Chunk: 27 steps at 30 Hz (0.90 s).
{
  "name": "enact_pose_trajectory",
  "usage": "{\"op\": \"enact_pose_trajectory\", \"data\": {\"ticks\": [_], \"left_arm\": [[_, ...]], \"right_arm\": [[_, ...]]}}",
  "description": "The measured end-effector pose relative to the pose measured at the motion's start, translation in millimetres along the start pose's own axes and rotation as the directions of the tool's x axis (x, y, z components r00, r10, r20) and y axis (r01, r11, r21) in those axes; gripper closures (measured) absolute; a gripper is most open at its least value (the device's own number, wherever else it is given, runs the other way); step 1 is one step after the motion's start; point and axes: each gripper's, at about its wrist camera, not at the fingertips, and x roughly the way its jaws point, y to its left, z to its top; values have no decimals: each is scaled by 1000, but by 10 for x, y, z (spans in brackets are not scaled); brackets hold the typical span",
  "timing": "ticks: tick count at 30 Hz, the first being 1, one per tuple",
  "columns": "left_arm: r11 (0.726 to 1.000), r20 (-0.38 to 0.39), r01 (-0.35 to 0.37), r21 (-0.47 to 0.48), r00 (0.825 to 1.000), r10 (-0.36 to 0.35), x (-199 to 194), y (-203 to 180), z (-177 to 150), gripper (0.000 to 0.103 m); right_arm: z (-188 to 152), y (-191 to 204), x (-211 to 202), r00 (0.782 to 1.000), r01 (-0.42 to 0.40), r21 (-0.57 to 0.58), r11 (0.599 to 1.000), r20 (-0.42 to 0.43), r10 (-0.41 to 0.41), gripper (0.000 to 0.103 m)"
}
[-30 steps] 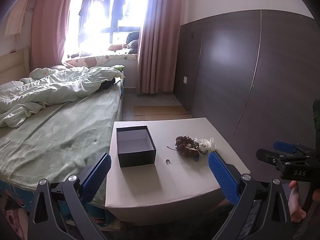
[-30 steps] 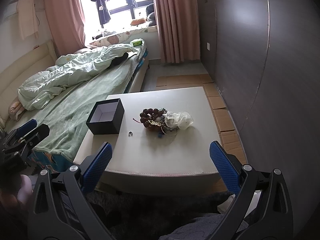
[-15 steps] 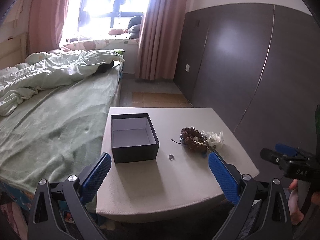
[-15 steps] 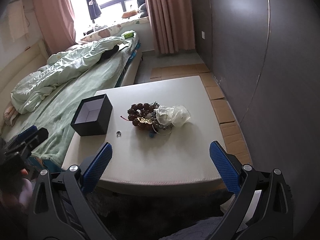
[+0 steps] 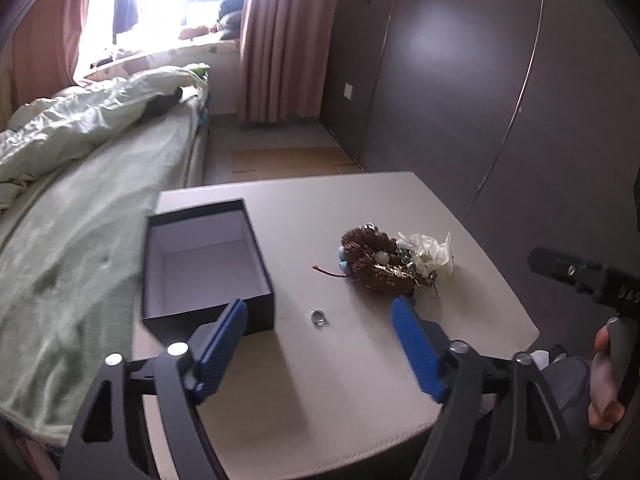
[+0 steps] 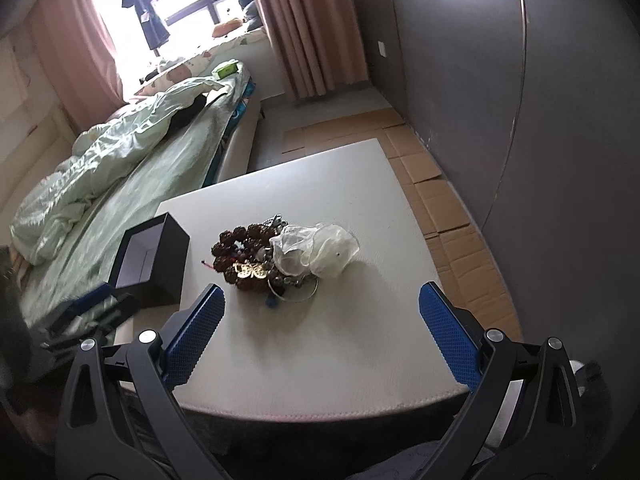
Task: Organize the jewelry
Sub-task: 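Move the left tool toward the small silver ring while the right tool approaches the jewelry pile, then close the left gripper on the silver ring while the right gripper grasps the white plastic bag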
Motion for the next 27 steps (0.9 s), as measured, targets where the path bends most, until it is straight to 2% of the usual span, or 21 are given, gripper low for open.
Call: {"op": "enact_pose_trajectory", "data": {"ticks": [2, 6, 7, 8, 13, 20, 24, 27], "left_arm": [[1000, -13, 3, 6, 1000, -3, 131, -35, -1, 41], [1000, -15, 4, 18, 1000, -4, 312, -58, -62, 42], [1000, -25, 5, 13, 1000, -4, 377, -48, -66, 50], [1000, -29, 3, 7, 1000, -3, 420, -43, -69, 52], [999, -65, 25, -28, 998, -27, 623, 66, -105, 54], [1000, -126, 13, -16, 992, -15, 874, 113, -139, 68], [1000, -134, -1, -8, 991, 0, 954, 124, -141, 72], [1000, -129, -21, 18, 991, 23, 989, 93, -134, 72]], "right_arm": [[-9, -34, 44, 1000, 0, 20, 1000, -1, 0, 6], [0, -152, 111, 1000, 0, 62, 998, 6, 0, 6], [1, -173, 123, 1000, 0, 67, 998, 7, -1, 6], [4, -196, 146, 1000, 1, 72, 997, 8, -1, 6], [26, -284, 329, 1000, 6, 88, 996, -8, -5, 6], [60, -378, 576, 998, -12, 119, 993, -52, 18, 7], [75, -367, 640, 998, -31, 136, 990, -58, 40, 6], [81, -328, 688, 997, -39, 137, 990, -67, 48, 6]]}}
